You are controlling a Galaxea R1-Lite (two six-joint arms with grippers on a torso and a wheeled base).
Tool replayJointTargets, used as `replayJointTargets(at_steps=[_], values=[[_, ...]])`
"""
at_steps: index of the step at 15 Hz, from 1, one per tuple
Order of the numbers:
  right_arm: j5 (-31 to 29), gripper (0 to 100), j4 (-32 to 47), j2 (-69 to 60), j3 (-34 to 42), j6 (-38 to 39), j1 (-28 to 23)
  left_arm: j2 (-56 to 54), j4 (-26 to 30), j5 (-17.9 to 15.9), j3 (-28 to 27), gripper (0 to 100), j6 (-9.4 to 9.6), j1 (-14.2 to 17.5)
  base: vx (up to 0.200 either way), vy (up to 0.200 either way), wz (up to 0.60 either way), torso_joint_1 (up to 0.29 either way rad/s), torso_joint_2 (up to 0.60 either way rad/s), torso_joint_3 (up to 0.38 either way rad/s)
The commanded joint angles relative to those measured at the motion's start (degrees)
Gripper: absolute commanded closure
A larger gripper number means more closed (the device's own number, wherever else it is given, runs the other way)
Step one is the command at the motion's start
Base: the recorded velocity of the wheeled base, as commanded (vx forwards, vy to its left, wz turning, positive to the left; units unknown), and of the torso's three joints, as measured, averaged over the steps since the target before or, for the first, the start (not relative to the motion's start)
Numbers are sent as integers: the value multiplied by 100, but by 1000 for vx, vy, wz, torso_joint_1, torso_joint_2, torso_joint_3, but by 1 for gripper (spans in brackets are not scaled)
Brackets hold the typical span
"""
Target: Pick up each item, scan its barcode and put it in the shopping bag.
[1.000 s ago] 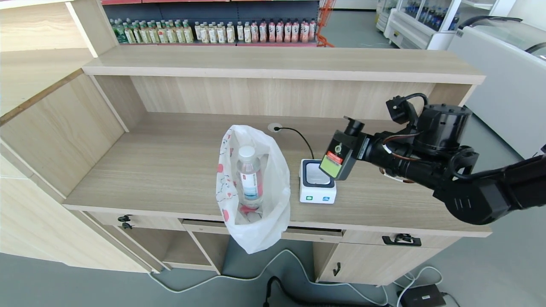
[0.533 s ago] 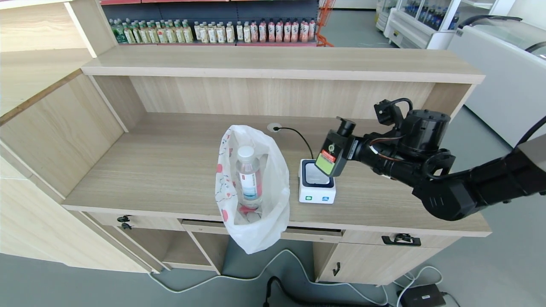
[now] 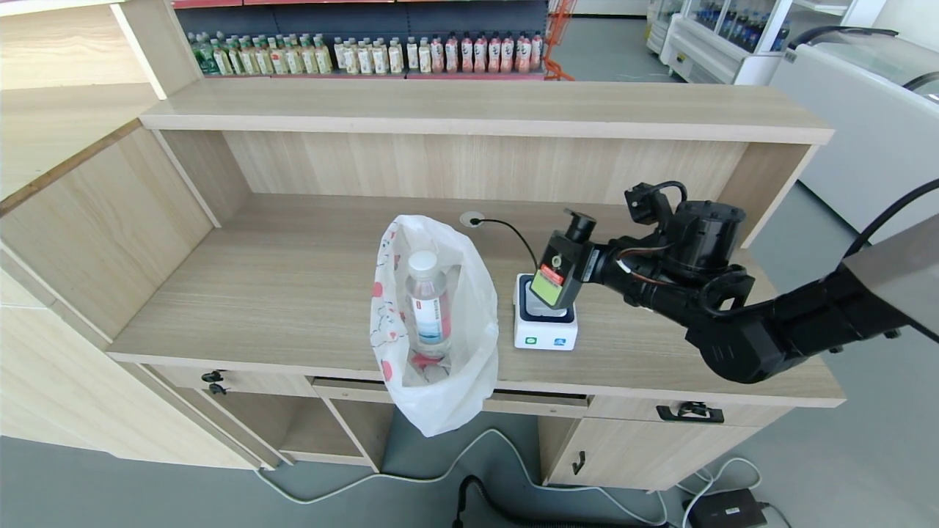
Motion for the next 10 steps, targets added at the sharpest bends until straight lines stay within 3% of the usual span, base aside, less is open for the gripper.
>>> replayJointTargets(at_steps=[1, 10], values=[[-5, 100, -48, 140, 1, -5, -2, 9, 2, -1, 0, 0, -3, 0, 0, 0, 0, 0, 0, 0], [3, 100, -48, 377, -280, -23, 16, 9, 2, -1, 0, 0, -3, 0, 0, 0, 0, 0, 0, 0]])
